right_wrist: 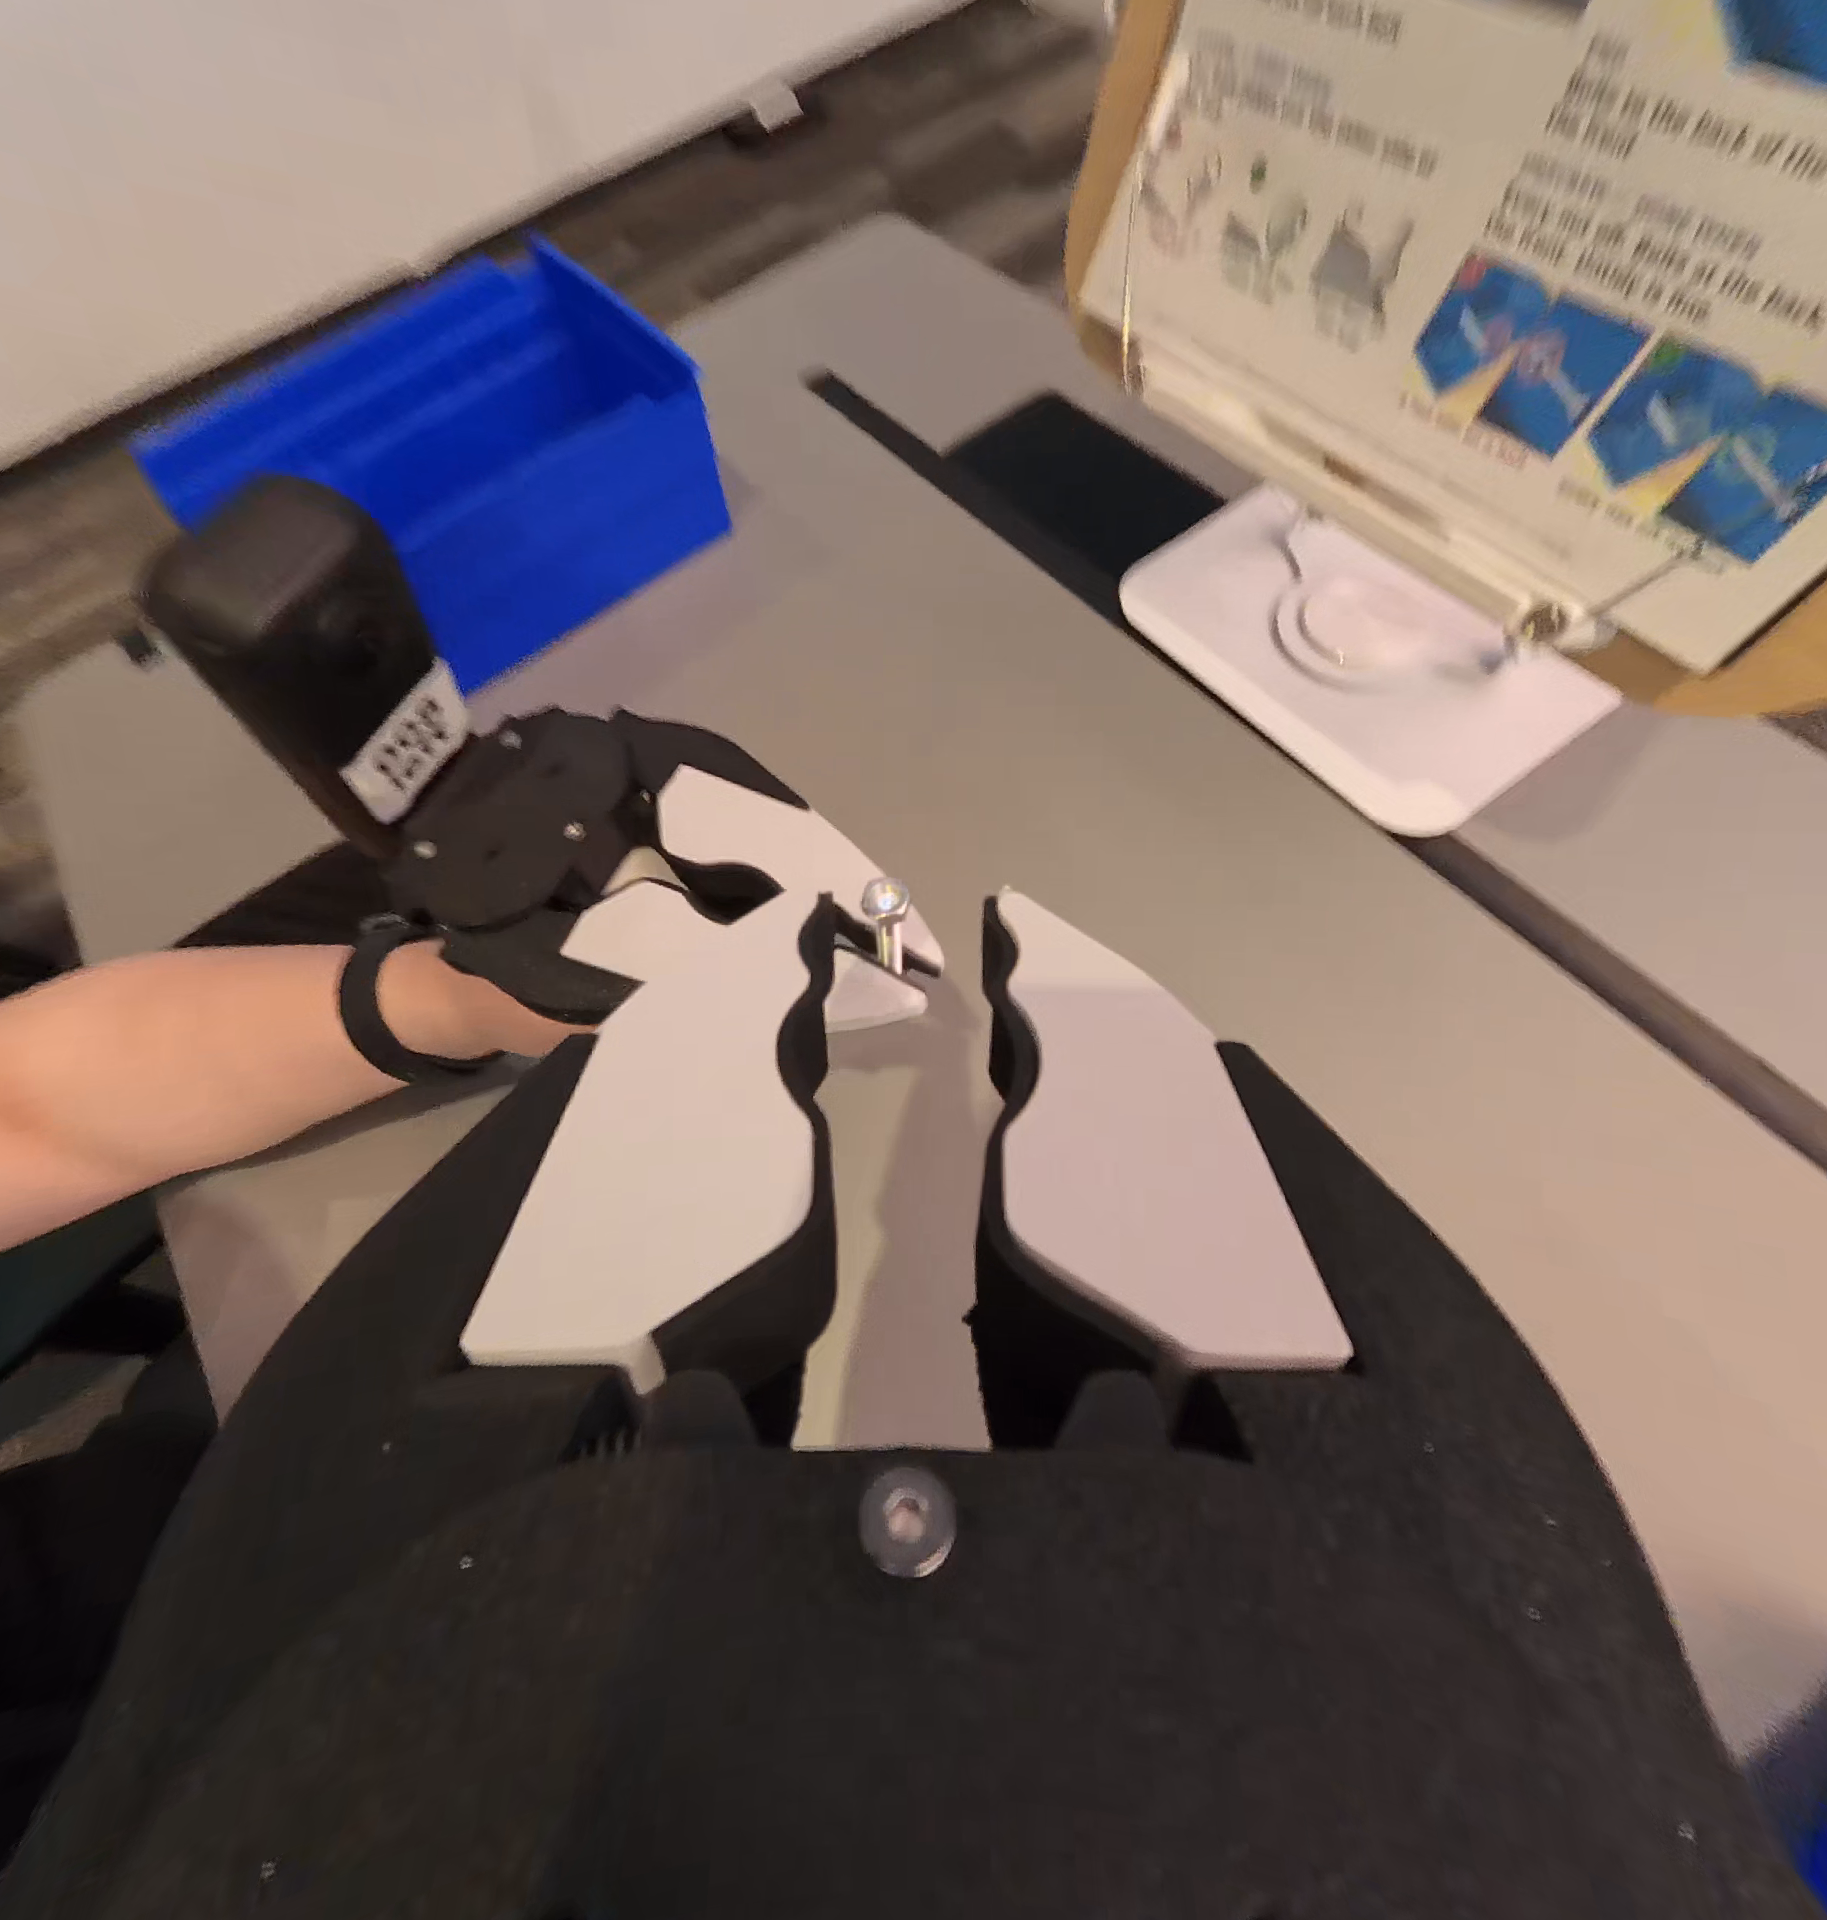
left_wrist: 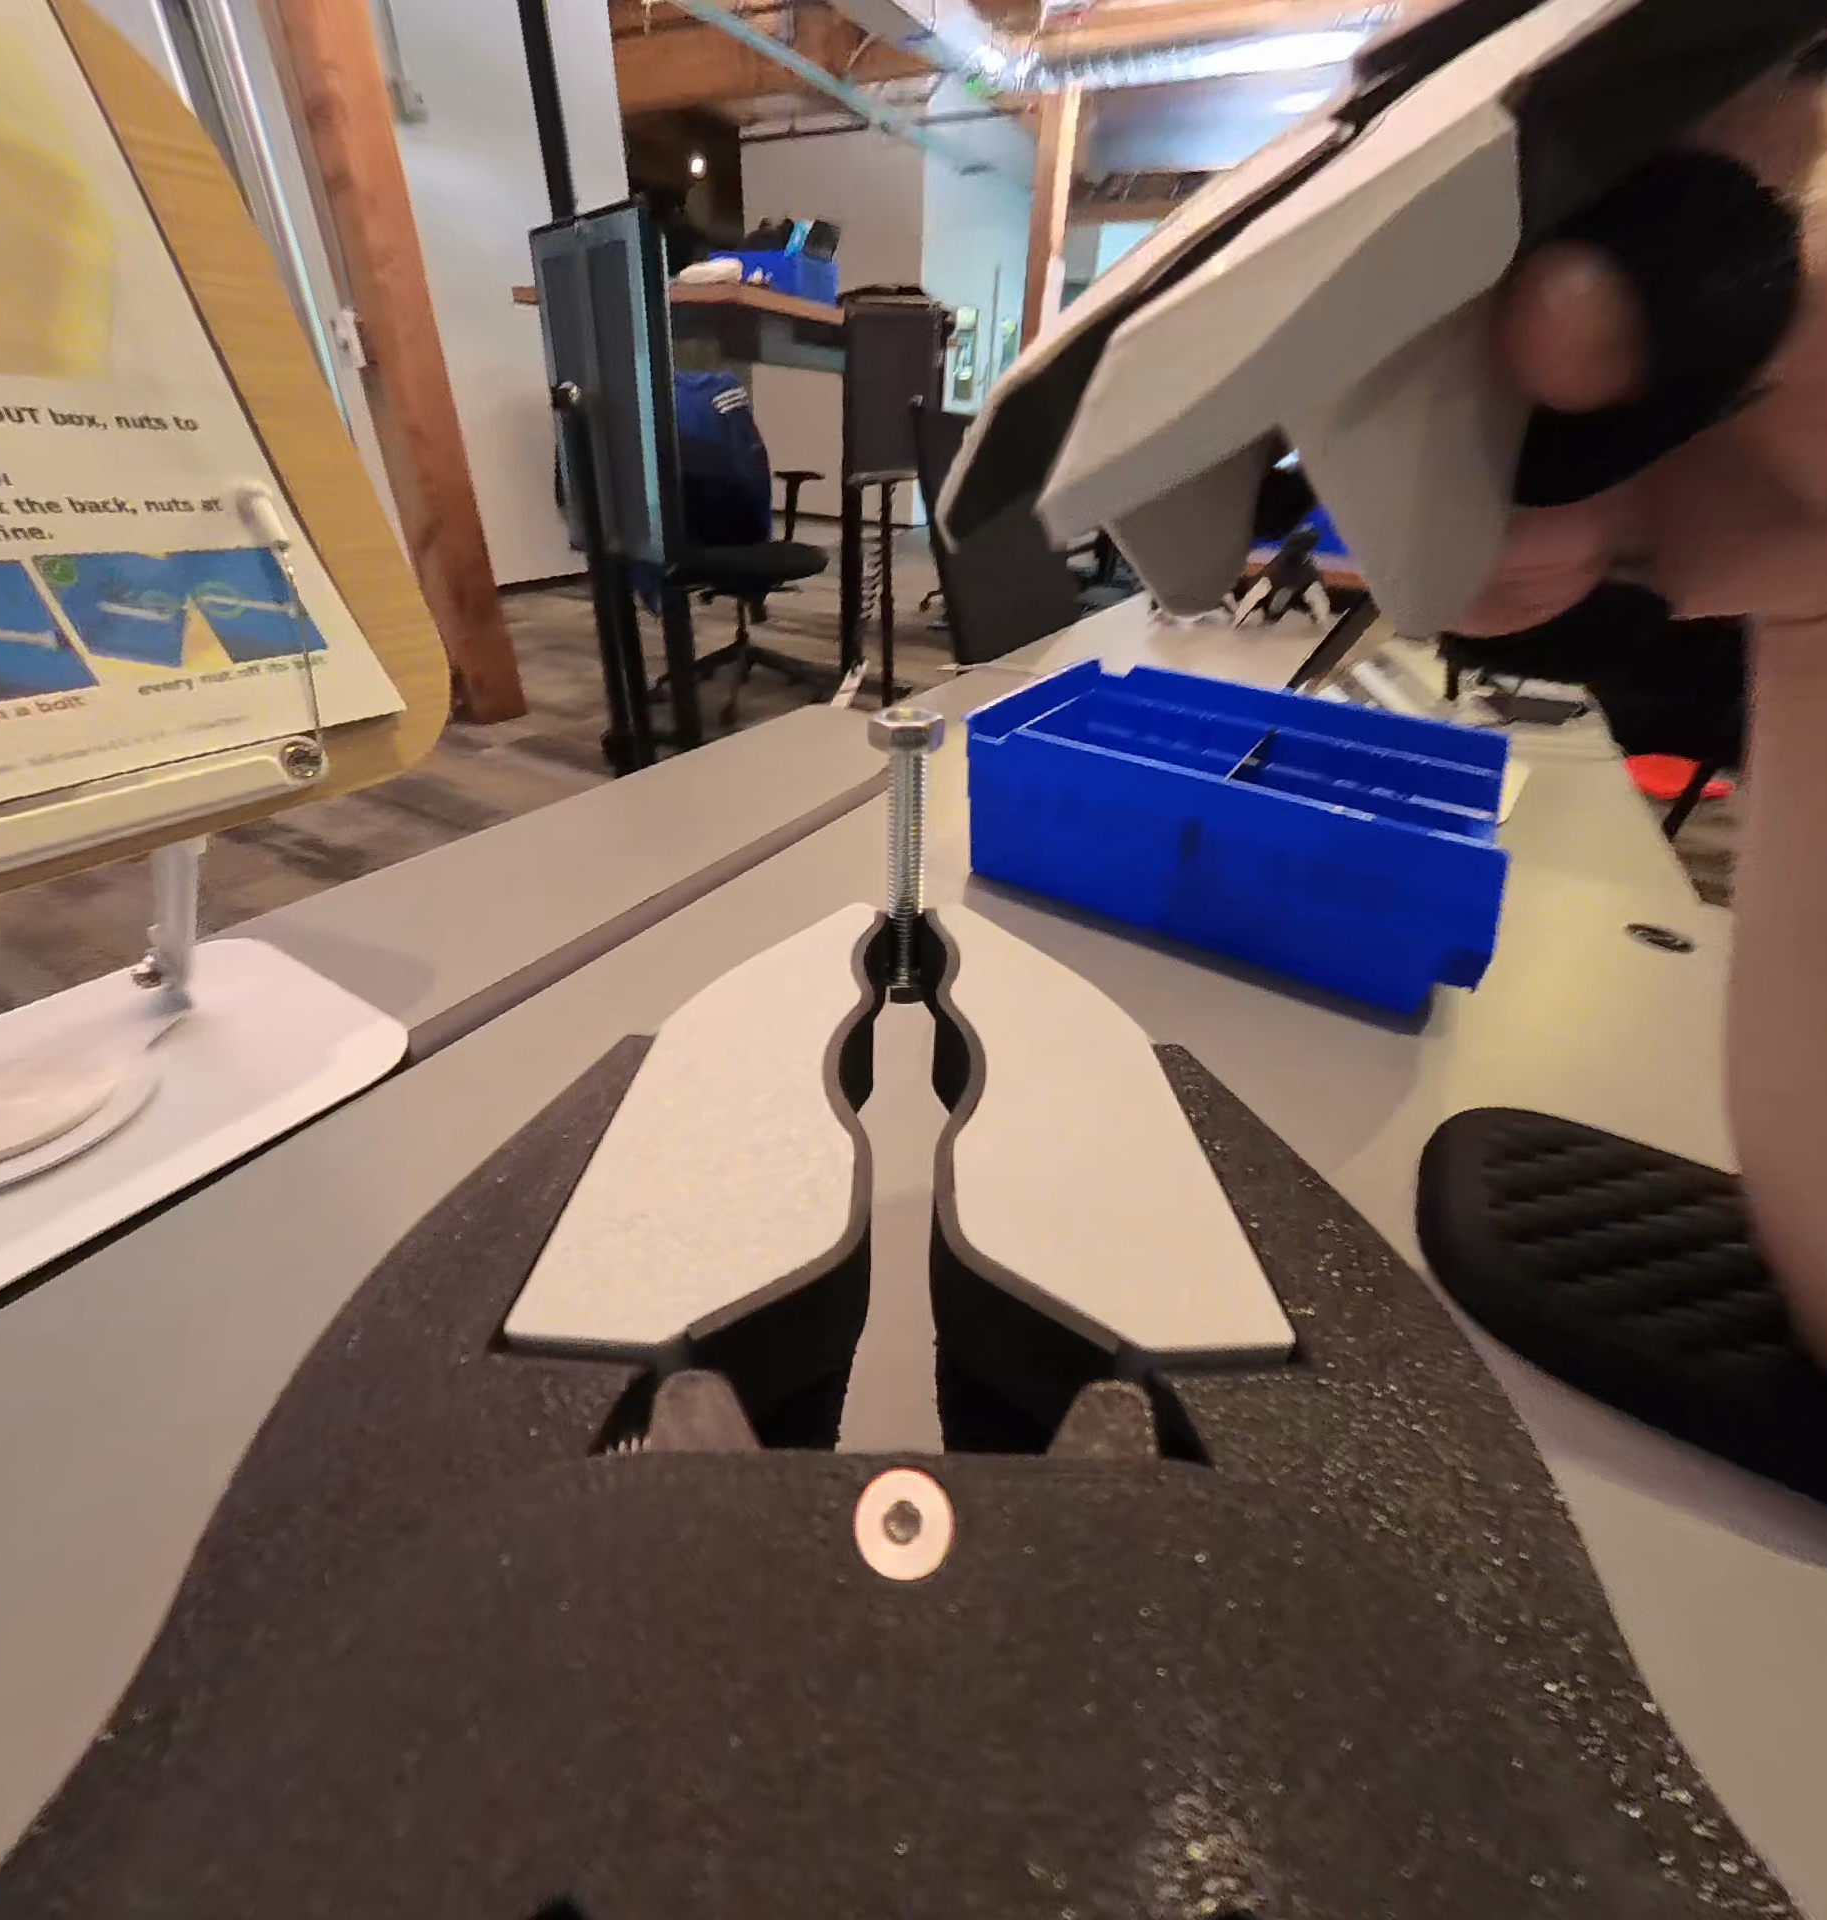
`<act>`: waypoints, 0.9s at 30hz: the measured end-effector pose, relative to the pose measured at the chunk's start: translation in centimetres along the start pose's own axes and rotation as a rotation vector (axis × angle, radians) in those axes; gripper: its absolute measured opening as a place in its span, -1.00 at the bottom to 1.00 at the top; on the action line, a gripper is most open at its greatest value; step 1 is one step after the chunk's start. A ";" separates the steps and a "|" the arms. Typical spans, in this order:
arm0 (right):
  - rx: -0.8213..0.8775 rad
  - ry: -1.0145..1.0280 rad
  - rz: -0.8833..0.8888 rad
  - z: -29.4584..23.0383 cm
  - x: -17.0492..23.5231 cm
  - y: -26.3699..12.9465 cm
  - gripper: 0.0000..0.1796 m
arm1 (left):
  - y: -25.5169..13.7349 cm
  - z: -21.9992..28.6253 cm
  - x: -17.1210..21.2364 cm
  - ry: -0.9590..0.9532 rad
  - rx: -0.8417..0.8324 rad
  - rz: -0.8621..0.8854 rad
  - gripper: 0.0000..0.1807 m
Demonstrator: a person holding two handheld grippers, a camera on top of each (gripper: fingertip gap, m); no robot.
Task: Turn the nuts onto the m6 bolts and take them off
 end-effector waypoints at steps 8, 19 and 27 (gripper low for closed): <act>0.061 0.005 -0.105 0.1 0.7 2.2 -0.73 | 0.4 -0.1 0.5 0.011 -0.018 -0.041 -0.95; 0.067 -0.022 -0.162 -0.1 1.2 3.1 -0.88 | 0.4 0.2 0.5 0.007 -0.009 -0.042 -0.95; -0.041 -0.081 -0.176 -0.5 1.8 2.3 -0.89 | 0.4 1.4 0.4 -0.039 0.177 -0.077 -0.95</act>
Point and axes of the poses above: each gripper's, where its closed fingertips meet, y out along the fingers, x out of its underside, z = x × y across the jaws, the point moved 3 cm from there along -y, back along the fingers, and after that the axes turned 7 degrees about -z, right-handed, at the moved point
